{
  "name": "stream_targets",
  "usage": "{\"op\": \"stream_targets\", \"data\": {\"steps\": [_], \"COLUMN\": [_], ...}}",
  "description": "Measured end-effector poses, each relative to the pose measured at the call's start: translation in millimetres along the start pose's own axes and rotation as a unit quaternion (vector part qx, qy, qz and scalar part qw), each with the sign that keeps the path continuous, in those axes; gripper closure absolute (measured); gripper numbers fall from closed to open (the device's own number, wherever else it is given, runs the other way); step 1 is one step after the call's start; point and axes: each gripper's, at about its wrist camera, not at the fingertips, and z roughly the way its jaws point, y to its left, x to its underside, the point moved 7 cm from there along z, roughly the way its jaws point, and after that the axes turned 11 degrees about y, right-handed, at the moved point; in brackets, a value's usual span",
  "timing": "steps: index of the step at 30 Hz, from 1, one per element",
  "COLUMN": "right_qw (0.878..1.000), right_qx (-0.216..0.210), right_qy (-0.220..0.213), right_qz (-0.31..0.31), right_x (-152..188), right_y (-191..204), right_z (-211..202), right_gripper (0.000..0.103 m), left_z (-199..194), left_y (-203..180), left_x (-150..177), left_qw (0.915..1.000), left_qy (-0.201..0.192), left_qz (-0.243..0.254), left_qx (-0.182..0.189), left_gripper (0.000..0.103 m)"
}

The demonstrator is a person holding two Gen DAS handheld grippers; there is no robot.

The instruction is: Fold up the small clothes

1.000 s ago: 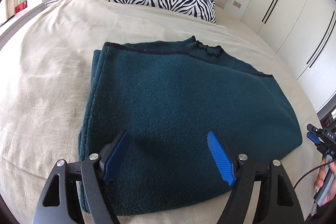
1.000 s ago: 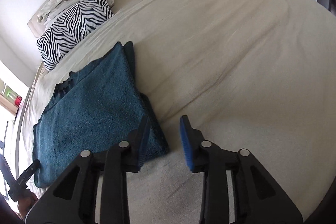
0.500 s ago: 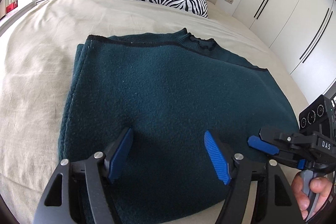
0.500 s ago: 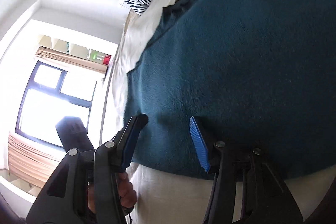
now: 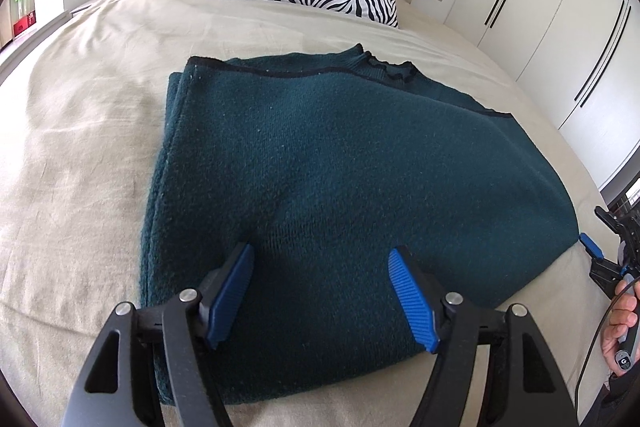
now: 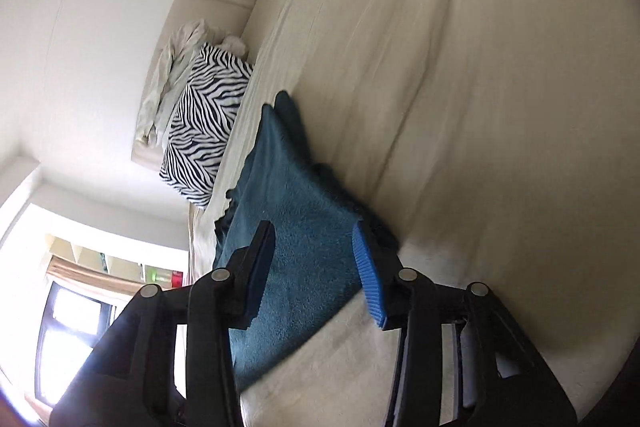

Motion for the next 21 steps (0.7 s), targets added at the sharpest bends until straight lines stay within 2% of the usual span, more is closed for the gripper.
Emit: {"op": "stream_targets", "data": {"steps": [2, 7, 13, 21], "right_qw": [1.0, 1.0, 0.997, 0.994], "right_qx": [0.002, -0.005, -0.003, 0.0], "right_qy": [-0.013, 0.028, 0.069, 0.05], "right_qz": [0.008, 0.006, 0.033, 0.096], "right_x": [3.4, 33.8, 67.3, 57.6], "right_y": [-2.3, -1.2, 2.7, 4.6], "right_z": [-23.1, -29.9, 12.7, 37.5], "right_gripper": [0.046, 0.046, 0.045, 0.045], "left_z": [0.0, -1.5, -15.4, -5.1], "left_y": [-0.1, -1.9, -4.6, -23.3], "left_x": [-0.3, -2.7, -8.1, -41.8], "left_qw": [1.0, 0.9999, 0.9993, 0.998], "left_qy": [0.0, 0.002, -0.004, -0.003], "left_qz": [-0.002, -0.01, -0.032, -0.04], "left_qx": [-0.001, -0.002, 0.021, 0.049], "left_gripper": [0.031, 0.03, 0.03, 0.03]}}
